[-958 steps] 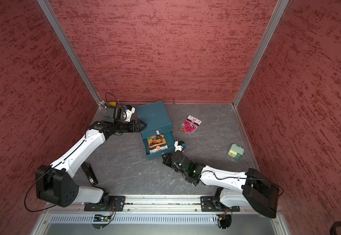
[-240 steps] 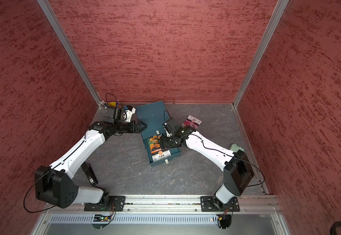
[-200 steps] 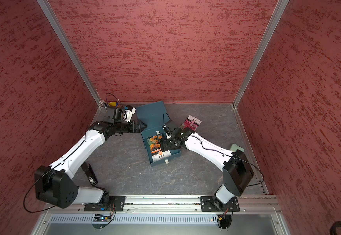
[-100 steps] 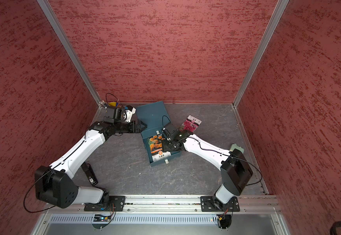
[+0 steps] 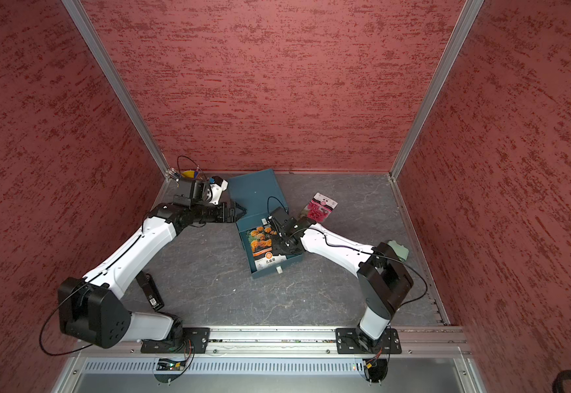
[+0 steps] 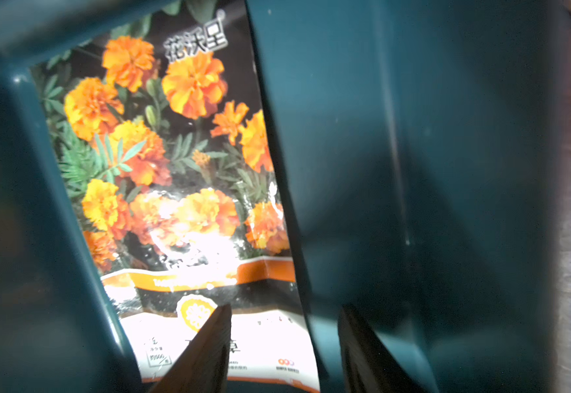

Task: Take the seed bags out of the drawer
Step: Pick up the seed packet from the drawer.

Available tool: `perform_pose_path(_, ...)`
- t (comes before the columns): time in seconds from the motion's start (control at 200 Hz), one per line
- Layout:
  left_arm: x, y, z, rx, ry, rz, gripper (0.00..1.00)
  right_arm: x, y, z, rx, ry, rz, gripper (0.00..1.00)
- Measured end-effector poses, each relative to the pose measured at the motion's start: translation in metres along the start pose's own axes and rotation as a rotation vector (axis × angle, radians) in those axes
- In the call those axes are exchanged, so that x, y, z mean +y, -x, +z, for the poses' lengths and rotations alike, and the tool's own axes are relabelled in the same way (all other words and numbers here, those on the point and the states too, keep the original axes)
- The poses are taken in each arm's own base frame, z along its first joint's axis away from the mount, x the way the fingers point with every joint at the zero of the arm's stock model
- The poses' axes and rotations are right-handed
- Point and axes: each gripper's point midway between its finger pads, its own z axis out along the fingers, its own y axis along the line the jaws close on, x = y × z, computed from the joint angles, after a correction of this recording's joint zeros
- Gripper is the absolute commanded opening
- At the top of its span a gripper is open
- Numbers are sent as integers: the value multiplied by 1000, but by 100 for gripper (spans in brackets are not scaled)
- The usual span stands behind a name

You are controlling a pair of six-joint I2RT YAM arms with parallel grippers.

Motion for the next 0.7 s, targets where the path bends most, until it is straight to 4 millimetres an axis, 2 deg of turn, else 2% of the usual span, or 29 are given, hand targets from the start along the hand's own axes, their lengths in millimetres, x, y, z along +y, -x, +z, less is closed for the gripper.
perform_pose_path(0.271, 0, 0, 0, 1, -1, 0, 97, 4, 4, 7, 4, 1, 19, 56)
perform_pose_path(0.701, 0, 0, 0, 1, -1, 0, 97, 28, 7, 10, 17, 119, 52, 56)
